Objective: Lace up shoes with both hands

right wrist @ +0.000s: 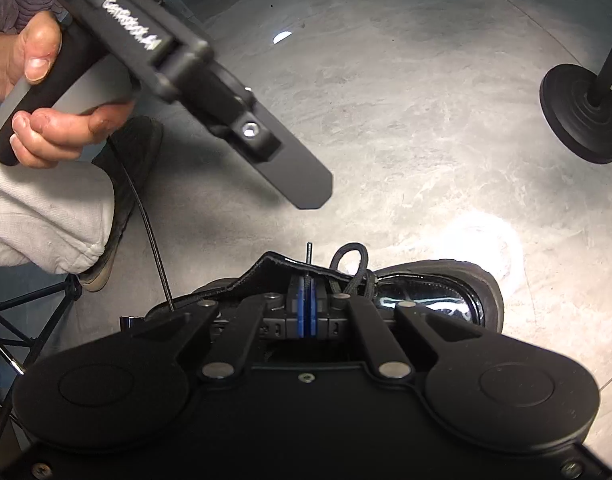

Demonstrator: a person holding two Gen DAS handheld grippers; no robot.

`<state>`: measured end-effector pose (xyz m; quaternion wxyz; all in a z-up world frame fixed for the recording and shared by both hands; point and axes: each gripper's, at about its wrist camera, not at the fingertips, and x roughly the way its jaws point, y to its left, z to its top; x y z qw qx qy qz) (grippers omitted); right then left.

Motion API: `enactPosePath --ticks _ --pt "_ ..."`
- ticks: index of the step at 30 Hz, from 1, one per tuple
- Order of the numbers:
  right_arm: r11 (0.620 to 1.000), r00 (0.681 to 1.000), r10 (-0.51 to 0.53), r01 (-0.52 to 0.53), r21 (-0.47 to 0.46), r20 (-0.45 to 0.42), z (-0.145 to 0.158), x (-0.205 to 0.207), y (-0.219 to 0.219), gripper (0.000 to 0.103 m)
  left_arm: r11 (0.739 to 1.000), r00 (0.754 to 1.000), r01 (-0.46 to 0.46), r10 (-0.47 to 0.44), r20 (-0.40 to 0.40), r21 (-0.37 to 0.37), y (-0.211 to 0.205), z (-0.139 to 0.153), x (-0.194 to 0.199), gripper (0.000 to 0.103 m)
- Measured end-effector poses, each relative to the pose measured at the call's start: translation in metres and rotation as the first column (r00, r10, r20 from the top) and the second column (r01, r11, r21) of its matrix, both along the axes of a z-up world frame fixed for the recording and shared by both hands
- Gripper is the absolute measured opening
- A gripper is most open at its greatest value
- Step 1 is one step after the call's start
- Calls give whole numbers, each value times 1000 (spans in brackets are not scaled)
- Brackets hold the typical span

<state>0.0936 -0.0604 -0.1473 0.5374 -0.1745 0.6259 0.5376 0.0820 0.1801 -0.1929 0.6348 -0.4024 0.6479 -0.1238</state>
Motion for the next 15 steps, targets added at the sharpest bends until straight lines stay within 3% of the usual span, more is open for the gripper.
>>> enactPosePath --ticks 8,13,15 --pt "1000 1000 1 -1 0 4 -2 1 2 4 995 993 -95 93 -72 -24 -7 -12 -8 66" --pt "1000 1000 0 0 1 4 -2 1 2 4 991 982 -127 121 -146 -33 -8 -21 -15 50" --pt "1000 1000 -2 2 1 3 -1 1 2 4 988 978 -147 139 -153 -40 -7 -24 -17 37"
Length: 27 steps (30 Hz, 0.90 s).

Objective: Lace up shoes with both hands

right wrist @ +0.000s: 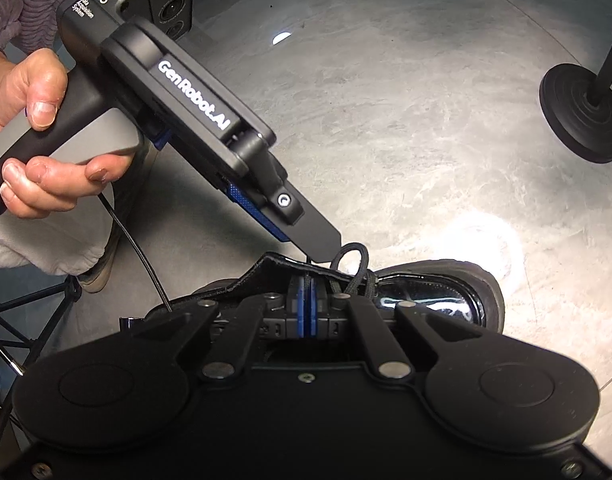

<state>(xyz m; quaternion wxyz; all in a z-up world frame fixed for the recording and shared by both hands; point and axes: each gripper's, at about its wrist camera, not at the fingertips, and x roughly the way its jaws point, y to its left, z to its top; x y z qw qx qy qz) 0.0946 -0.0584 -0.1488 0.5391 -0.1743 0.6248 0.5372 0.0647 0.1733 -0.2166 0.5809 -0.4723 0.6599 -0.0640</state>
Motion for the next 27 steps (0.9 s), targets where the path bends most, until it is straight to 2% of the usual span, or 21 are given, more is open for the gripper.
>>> enactPosePath --ticks 2,5,7,15,16,19,23,27 --pt "1000 1000 -1 1 0 1 0 0 0 4 1000 1000 -19 19 14 -20 0 0 -1 24" --pt "1000 1000 -2 2 0 2 0 -1 0 4 1000 998 14 -14 69 -2 -6 9 2 9" --pt "1000 1000 -3 3 0 1 0 -1 0 4 1000 997 21 -21 80 1 -8 12 3 5" --pt "1000 1000 -18 18 -1 -5 0 -1 0 5 999 992 31 -35 118 31 -11 21 4 3" --pt "1000 1000 -19 19 0 -15 0 0 0 8 999 991 33 -38 125 38 -12 22 4 2" --pt "1000 999 -23 23 6 -36 1 2 -2 24 998 989 32 -39 142 50 -11 25 6 2" --pt "999 998 -40 41 18 -47 9 6 -10 26 997 986 27 -39 165 73 -8 30 8 2" --pt "997 997 -71 72 42 -13 24 14 -20 28 995 975 34 -54 214 94 -7 38 12 2"
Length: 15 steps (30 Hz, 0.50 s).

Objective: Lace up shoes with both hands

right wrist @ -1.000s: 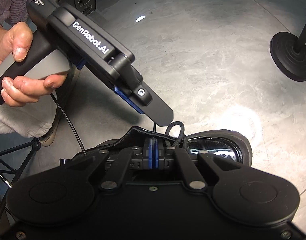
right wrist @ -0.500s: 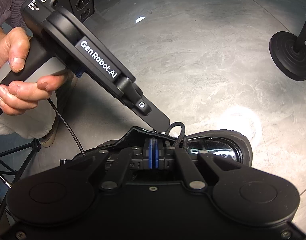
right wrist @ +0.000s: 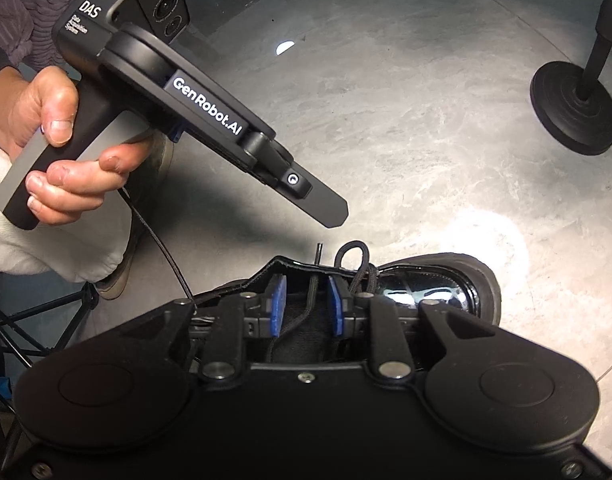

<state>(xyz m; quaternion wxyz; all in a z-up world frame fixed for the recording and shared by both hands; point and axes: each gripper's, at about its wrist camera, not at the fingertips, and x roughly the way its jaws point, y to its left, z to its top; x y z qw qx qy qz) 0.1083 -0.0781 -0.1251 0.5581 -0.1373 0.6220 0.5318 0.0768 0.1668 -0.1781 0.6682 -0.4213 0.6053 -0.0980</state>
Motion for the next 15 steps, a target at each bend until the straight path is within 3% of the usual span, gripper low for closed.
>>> enactPosePath --ticks 4,11,15 --pt "998 997 -60 59 25 45 10 11 -7 29 1000 1000 5 -5 6 6 -1 1 0 2" --pt "996 998 -52 49 68 36 2 7 2 29 998 999 -40 42 -29 49 11 -3 3 3" --pt "999 999 -14 13 39 31 -12 -3 12 28 996 999 -39 41 -28 77 15 -1 5 7"
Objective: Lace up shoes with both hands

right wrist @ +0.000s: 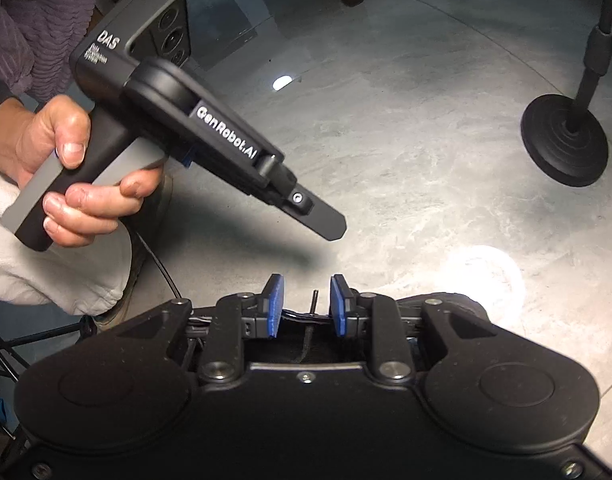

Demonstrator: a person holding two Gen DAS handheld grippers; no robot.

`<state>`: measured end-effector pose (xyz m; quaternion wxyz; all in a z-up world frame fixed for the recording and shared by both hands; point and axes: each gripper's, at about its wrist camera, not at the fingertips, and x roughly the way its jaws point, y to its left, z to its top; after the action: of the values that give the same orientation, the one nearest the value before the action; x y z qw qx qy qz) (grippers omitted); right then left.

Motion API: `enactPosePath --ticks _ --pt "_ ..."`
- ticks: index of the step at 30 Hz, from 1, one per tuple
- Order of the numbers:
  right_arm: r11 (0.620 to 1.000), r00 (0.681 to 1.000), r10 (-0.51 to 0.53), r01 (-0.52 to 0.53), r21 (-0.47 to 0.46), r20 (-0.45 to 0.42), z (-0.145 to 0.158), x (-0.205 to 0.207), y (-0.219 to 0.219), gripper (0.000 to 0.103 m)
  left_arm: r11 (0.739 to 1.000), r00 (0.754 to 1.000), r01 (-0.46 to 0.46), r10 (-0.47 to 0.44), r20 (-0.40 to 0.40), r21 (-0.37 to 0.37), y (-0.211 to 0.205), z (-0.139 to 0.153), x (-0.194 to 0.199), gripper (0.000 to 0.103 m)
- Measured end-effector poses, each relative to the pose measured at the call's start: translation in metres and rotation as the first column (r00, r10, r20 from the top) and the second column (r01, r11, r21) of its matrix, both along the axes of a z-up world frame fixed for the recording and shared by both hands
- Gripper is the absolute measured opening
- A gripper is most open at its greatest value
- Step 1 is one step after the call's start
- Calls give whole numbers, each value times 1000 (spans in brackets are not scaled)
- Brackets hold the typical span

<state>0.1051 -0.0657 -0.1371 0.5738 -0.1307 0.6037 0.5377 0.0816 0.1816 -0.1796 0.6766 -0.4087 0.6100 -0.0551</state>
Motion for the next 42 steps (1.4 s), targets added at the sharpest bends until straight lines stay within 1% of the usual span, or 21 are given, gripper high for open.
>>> enactPosePath --ticks 1,4,5,6,7,10,12,15,17,21,25,26,27,28,29,31,33,38,39,41,42 --pt "1000 1000 -8 7 -9 -7 -3 -1 1 28 1000 1000 11 -11 12 15 0 2 0 10" --pt "999 999 -25 24 -23 -20 -9 -1 -2 24 997 998 50 -53 41 65 -4 8 1 41" --pt "999 999 -26 25 -26 -21 -10 -2 -3 17 995 997 55 -60 57 83 -5 10 1 59" --pt "999 999 -38 37 -26 -25 -11 0 -4 10 993 995 60 -67 76 98 -6 13 0 66" --pt "998 998 -50 49 -26 -29 -12 1 -5 4 990 991 73 -86 105 122 -7 16 0 67" --pt "996 995 -90 90 4 -49 -10 3 -9 3 970 973 130 -164 161 204 -10 23 -1 69" --pt "993 992 -120 121 17 -49 -9 5 -11 2 959 959 165 -210 188 230 -12 25 -5 70" --pt "971 971 -228 232 60 -70 -4 16 -20 2 941 918 226 -292 269 251 -18 30 -13 70" --pt "953 955 -287 292 76 -72 -1 24 -26 2 935 892 273 -335 305 228 -24 33 -16 70" --pt "917 924 -376 381 118 -69 9 43 -37 2 940 883 296 -337 326 170 -31 38 -13 70" --pt "881 902 -427 432 191 -72 24 51 -40 2 915 849 368 -403 341 165 -53 40 -10 70" --pt "874 898 -433 439 211 -73 28 53 -40 2 907 837 388 -421 350 162 -60 41 -9 69" --pt "865 895 -440 445 230 -74 32 54 -40 2 897 822 412 -443 357 162 -65 41 -9 50" --pt "863 894 -443 446 236 -71 34 54 -40 2 876 797 452 -482 365 170 -73 42 -7 31" --pt "861 893 -445 448 242 -68 36 55 -39 2 864 784 469 -502 366 180 -77 42 -6 3" --pt "856 891 -450 450 253 -62 40 55 -39 2 864 772 468 -502 389 185 -79 44 -7 3" --pt "853 890 -453 450 262 -53 44 55 -40 2 881 771 440 -471 428 175 -75 49 -9 3" --pt "849 890 -452 451 277 -62 49 56 -45 6 926 840 325 -376 390 193 -63 46 -6 3" --pt "845 887 -456 456 280 -70 50 57 -47 10 934 854 303 -354 382 190 -59 45 -4 3" --pt "835 878 -476 470 285 -50 53 56 -52 29 951 878 252 -304 370 181 -50 45 0 3" --pt "831 870 -492 477 285 -21 55 57 -56 30 955 883 232 -286 371 184 -46 46 2 3"
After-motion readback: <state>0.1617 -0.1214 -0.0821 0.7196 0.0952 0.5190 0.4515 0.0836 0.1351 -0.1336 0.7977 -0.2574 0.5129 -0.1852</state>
